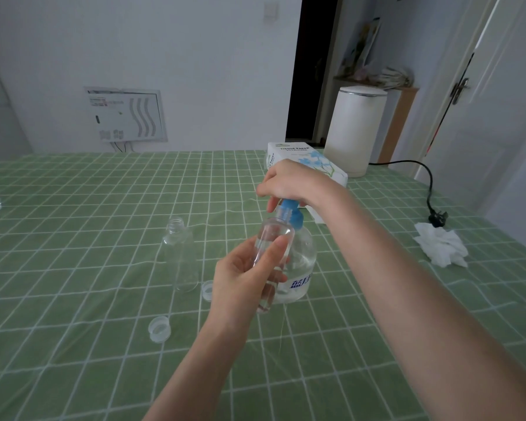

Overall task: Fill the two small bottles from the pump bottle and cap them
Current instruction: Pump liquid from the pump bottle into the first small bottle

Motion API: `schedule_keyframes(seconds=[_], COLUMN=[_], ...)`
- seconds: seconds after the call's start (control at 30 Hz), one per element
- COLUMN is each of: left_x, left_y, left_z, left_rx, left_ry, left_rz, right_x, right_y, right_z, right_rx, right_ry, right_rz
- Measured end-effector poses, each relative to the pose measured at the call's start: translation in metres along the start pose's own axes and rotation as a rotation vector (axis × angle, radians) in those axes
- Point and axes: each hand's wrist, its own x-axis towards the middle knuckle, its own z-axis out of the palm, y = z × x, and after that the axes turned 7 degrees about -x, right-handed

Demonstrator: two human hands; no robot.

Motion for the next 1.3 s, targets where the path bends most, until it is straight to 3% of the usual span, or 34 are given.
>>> schedule_keyframes(seconds=[1.3], left_x=[0.0001], left_y=[-0.0005], left_z=[-0.0014], left_rx=[0.018], left_ry=[-0.008], left_rz=[-0.007], right_x=[0.0006], right_y=[0.0011], right_z=[0.0092], right_rx=[0.023], right_ry=[-0.064], right_rz=[0.018])
